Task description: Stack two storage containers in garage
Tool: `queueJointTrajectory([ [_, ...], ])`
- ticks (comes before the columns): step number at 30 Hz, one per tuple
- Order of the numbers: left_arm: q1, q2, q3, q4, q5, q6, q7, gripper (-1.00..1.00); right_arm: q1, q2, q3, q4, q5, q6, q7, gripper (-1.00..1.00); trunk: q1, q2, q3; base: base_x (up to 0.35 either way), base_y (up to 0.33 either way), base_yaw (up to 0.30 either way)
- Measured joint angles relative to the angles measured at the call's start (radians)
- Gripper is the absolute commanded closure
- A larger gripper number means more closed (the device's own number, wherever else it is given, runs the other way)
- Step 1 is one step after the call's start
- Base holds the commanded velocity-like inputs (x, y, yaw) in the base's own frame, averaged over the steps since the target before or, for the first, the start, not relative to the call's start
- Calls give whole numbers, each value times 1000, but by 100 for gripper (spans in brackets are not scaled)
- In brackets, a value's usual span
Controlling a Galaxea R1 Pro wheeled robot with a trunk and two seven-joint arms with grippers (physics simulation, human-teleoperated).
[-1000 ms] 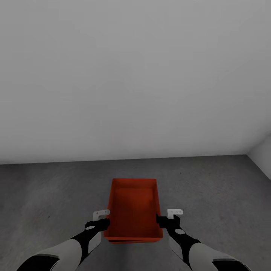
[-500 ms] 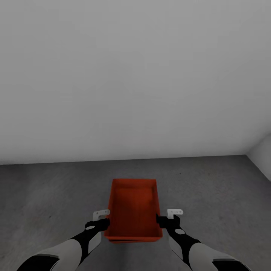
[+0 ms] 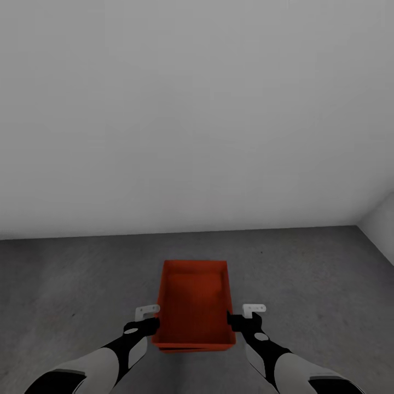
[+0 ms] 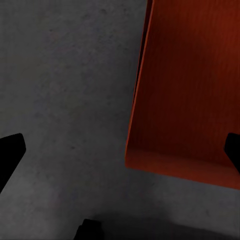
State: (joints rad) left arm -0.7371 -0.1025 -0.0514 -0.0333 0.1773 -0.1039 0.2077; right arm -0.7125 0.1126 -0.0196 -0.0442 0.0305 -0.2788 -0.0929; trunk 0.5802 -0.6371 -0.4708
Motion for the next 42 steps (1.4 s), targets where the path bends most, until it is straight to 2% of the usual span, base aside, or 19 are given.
queueJointTrajectory([
  [12, 0, -3, -1, 1, -1, 0, 6, -100, 0, 1, 0, 0, 0, 0, 0, -100, 0, 0, 0, -53, 0, 0],
  [42, 0, -3, 0, 0, 4, 0, 14, -100, 0, 0, 0, 0, 0, 1, 0, -100, 1, 0, 0, -335, 65, 0],
])
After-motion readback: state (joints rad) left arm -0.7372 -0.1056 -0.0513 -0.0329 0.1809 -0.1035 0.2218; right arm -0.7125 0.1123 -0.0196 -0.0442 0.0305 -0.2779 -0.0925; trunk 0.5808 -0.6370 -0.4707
